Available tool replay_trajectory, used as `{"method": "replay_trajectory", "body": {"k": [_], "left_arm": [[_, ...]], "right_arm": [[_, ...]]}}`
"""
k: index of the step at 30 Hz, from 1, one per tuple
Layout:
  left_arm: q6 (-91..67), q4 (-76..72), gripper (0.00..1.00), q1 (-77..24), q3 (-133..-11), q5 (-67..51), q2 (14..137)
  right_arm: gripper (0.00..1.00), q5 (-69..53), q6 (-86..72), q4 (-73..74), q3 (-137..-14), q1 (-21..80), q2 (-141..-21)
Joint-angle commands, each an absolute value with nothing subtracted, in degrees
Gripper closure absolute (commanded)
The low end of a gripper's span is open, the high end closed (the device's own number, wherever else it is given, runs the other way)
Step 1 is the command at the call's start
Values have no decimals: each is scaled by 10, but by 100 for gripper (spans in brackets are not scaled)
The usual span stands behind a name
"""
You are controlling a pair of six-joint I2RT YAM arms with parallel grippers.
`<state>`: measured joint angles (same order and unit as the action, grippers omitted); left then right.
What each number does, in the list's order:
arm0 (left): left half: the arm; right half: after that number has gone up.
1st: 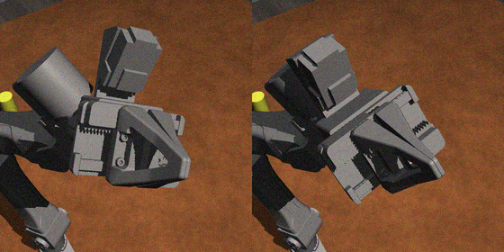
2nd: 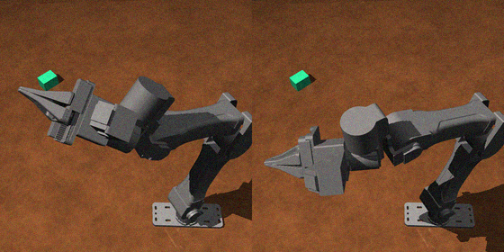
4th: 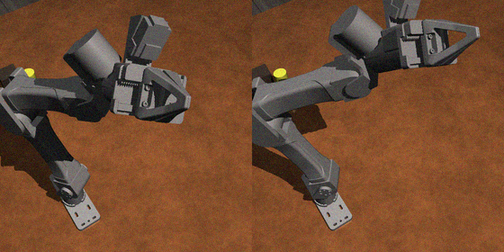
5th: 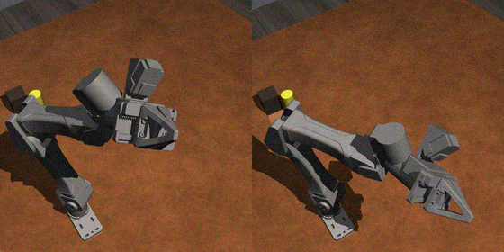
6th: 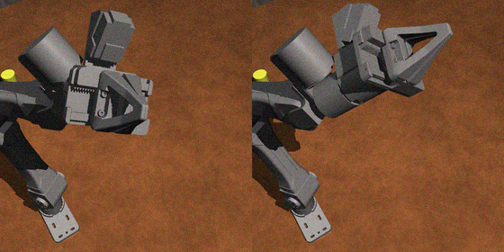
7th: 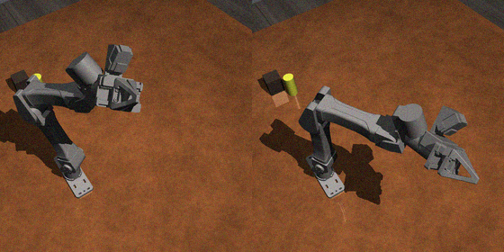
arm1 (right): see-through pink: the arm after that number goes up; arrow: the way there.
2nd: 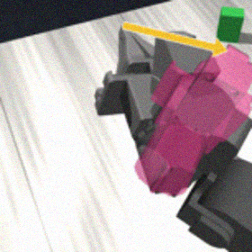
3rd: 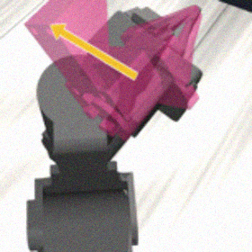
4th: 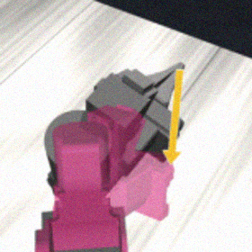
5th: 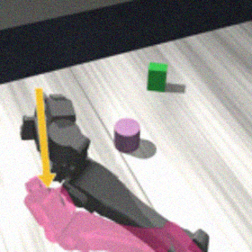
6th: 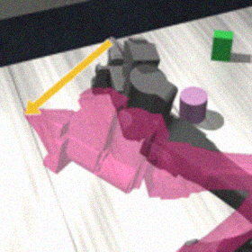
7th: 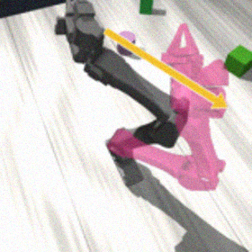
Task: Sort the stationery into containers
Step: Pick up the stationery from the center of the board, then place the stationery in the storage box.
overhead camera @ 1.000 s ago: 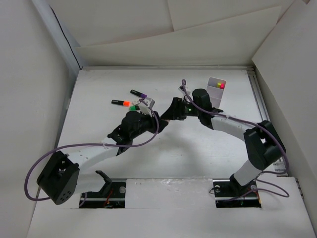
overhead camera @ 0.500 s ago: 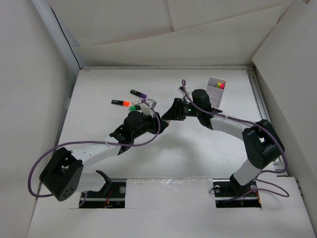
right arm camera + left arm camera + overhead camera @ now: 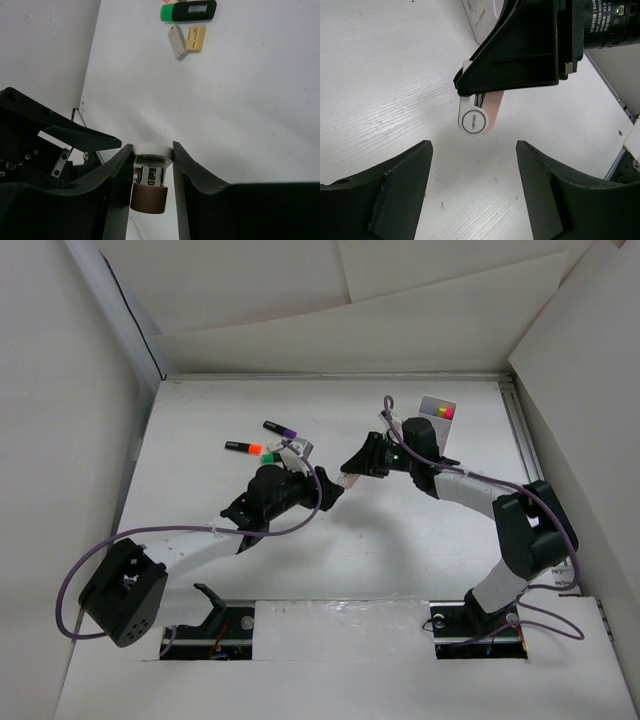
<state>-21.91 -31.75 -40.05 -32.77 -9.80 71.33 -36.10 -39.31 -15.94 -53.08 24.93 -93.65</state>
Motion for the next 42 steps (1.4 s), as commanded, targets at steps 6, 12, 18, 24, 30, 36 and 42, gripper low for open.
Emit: {"method": "replay_trajectory", "body": {"k": [6,12,18,24,30,36,42], "left_arm": [[-219,-358,35,-401,-314,-89,683],[-219,-338,35,-401,-320,-70,683],[-225,-332,34,-401,-320,-44,671],[-251,-282,35,-401,-343,19,684],[-257,-258,39,-401,-349,61,694],[-274,-228,41,-401,-361,124,707],[-294,-210,44,-378,-367,130,718]], "right_arm": [[90,-358,-395,-205,-515,241,-904],[91,-363,-395,-205,-504,218,-874],[91,-355,-395,-193,-499,158,-834],[91,-208,-360,-115,-512,68,-779],[93,51,-330,-65,-531,49,-737],[93,218,-297,-59,-563,68,-759],[95,358,-269,-59,-613,105,-835]]}}
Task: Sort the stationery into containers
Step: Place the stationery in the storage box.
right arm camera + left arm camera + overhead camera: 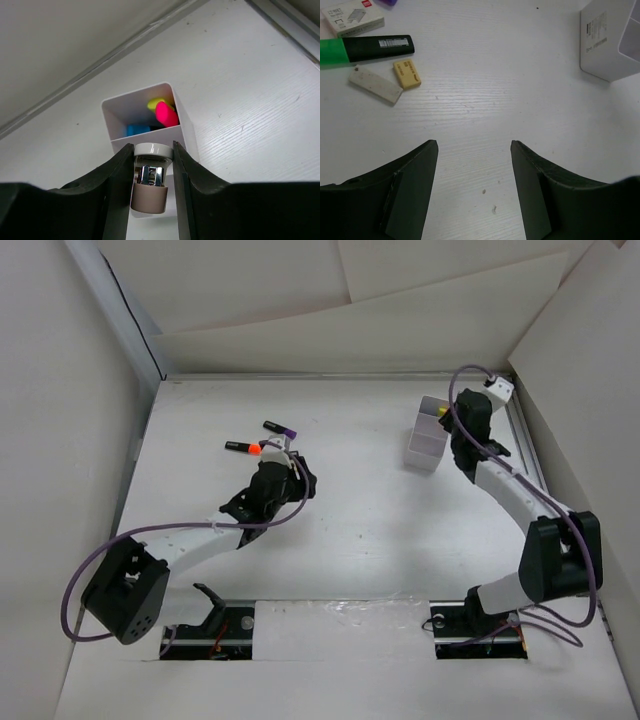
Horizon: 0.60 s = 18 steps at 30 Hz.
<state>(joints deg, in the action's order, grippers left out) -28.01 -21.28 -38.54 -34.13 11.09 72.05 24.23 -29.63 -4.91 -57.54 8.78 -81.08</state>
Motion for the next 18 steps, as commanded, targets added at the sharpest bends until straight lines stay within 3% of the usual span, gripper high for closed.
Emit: {"method": "replay_trajectory", "body": {"k": [1,8,18], "left_arm": [[-294,-210,44,-378,-367,136,718],[-294,-215,45,-378,-361,153,718],[-310,-195,45,-378,-374,158,742]], "right_arm": [[95,372,-269,-59,-619,117,-844],[95,455,-244,-59,-662,150,-904],[92,485,-243,-59,-684,162,-954]]}}
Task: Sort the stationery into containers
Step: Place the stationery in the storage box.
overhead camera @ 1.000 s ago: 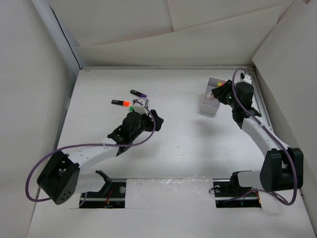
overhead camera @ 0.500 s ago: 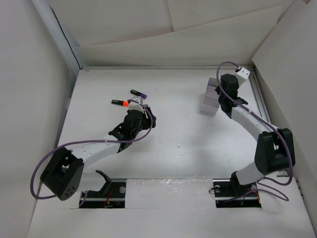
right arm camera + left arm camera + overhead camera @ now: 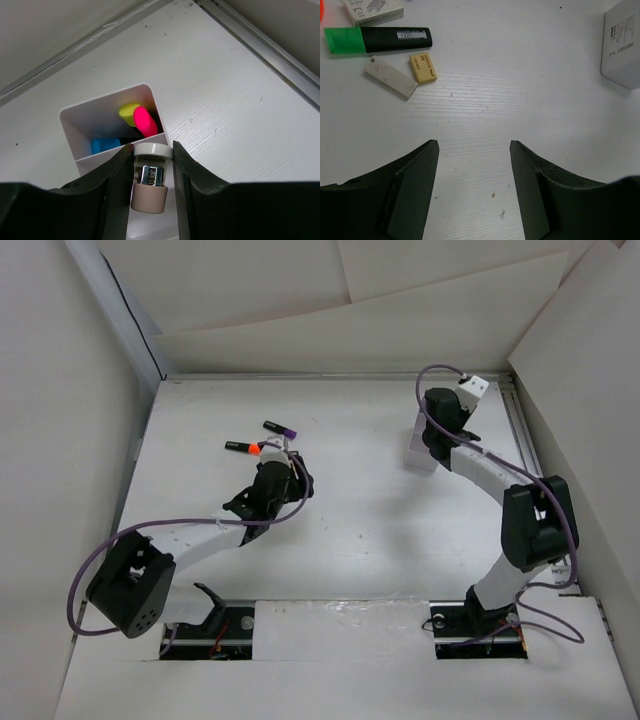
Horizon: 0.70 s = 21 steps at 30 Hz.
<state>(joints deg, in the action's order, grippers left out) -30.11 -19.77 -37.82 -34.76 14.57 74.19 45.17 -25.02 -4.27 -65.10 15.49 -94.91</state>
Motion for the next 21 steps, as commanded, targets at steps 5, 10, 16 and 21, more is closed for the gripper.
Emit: {"method": "replay_trajectory", "body": {"k": [5,10,16,21], "left_arm": [[-322,-183,45,-378,-374,189,742],[-332,-165,45,-378,-380,223,742],[-338,-160,45,-378,-380,229,742],[-344,-155,45,-378,-385,246,742]], "right_arm": [[85,492,-243,-59,-684,162,-965],[79,487,-249,-59,-684,162,-970],[65,487,-254,-59,-684,162,-970],[49,476,-254,-59,-679,162,-965]]}}
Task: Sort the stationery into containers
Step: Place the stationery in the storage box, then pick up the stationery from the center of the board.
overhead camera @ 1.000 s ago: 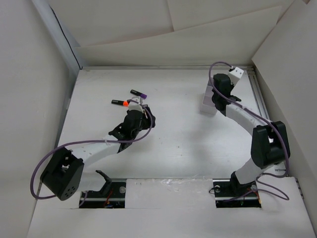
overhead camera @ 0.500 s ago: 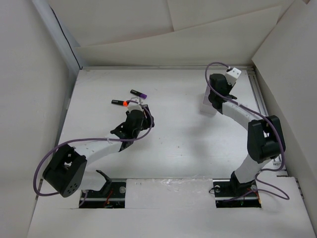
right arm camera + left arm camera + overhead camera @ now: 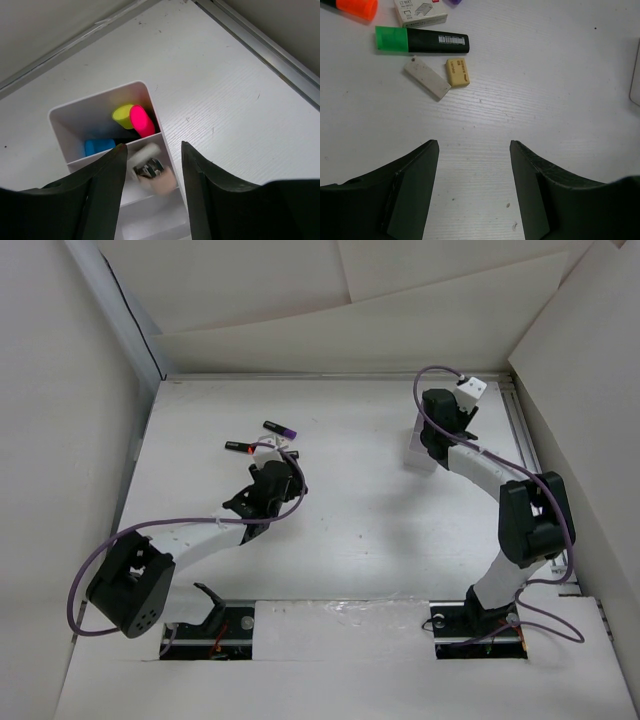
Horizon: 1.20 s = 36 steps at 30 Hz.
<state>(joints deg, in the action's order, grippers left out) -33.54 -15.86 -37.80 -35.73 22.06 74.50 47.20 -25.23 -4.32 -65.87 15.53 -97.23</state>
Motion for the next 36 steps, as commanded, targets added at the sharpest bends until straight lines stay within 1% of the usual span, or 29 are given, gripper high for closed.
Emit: {"method": "replay_trajectory", "body": {"k": [1,3,5,8,10,11,13,15,16,17,18,19,21,24,27,30,32,36], "left_arm": [[-344,-149,45,-378,-385,246,747],[-349,-149,45,-378,-385,251,747],[-349,-149,45,-378,-385,257,747],[-360,-143,45,-373,-385,271,754],[-366,-137,46,-367,-385,271,759],[-366,-137,46,-367,-385,278,765],[-383,-118,47,-360,-391,287,774],[-396,-103,49,-354,-397,300,782],[-402,-103,51,-345,-397,300,791],[-409,-103,53,-329,-397,287,800],[-410,-97,55,-319,-404,277,805],[-417,-97,57,-309,-411,266,810],[-424,-97,61,-285,-411,238,824],[-437,-97,61,-285,-421,238,844],[-442,-90,59,-285,-449,238,860],[-442,-72,58,-285,-480,264,881],[-448,-56,58,-285,-510,279,900],[-453,-51,58,-285,-521,291,921]], "right_arm": [[47,475,-254,-59,-679,162,-965],[41,470,-254,-59,-679,162,-965],[38,464,-254,-59,-679,162,-959],[38,449,-254,-54,-679,162,-952],[38,430,-266,-45,-661,167,-906],[38,420,-266,-45,-661,167,-905],[43,393,-281,-45,-634,167,-854],[55,347,-288,-45,-609,172,-823],[76,330,-288,-45,-601,172,-794],[85,291,-288,-40,-594,172,-781],[91,274,-288,-40,-587,172,-768],[100,256,-288,-40,-575,172,-748],[100,200,-288,-40,-563,178,-732],[100,160,-288,-28,-558,193,-727],[92,133,-288,-15,-558,206,-727],[86,110,-283,3,-558,220,-727],[83,98,-278,16,-563,225,-727],[76,93,-272,43,-576,236,-720]]}}
